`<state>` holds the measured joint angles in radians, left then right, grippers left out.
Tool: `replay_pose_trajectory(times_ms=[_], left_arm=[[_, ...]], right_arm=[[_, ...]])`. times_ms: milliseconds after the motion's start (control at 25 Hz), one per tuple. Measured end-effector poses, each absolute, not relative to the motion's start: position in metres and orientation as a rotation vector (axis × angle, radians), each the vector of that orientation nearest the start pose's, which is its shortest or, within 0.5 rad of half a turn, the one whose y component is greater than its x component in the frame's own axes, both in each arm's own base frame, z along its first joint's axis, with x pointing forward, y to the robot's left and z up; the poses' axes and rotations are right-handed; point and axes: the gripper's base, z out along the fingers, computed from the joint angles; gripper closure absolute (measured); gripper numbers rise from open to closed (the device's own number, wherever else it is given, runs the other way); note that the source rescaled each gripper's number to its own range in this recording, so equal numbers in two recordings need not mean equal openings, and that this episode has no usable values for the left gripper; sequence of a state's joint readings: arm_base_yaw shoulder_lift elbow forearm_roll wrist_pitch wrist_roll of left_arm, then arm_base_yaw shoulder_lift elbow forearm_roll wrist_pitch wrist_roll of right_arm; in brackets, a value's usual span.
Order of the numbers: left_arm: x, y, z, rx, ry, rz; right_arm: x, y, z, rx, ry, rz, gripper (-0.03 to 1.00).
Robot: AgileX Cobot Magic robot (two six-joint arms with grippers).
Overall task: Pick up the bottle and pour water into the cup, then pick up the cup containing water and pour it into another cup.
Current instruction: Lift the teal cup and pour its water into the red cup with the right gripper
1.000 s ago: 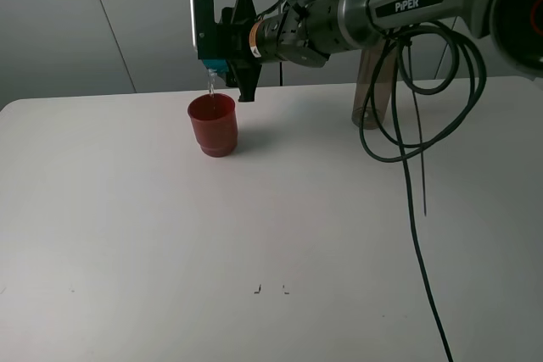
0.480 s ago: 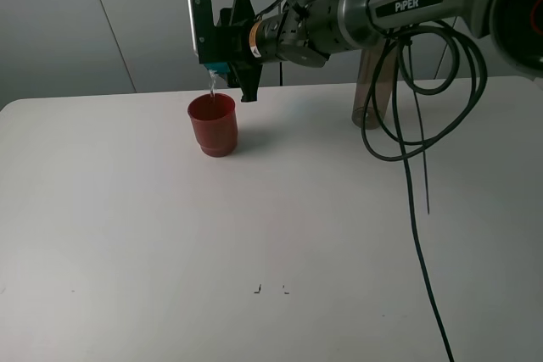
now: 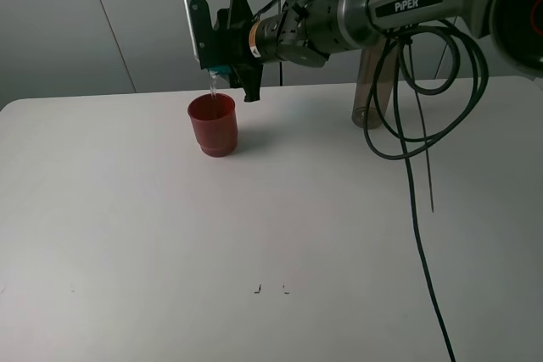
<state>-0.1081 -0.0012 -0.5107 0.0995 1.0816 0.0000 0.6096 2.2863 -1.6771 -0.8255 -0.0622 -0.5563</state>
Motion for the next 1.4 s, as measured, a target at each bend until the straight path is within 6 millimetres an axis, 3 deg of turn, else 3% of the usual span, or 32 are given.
replay_pose_trajectory(times_ms=[1400], left_arm=[[-0.0065, 0.0087, 0.2789, 0.104, 2.047, 0.052]], right_arm=[[0.4217, 0.3099, 0.1628, -1.924, 0.85, -0.587, 0.82]])
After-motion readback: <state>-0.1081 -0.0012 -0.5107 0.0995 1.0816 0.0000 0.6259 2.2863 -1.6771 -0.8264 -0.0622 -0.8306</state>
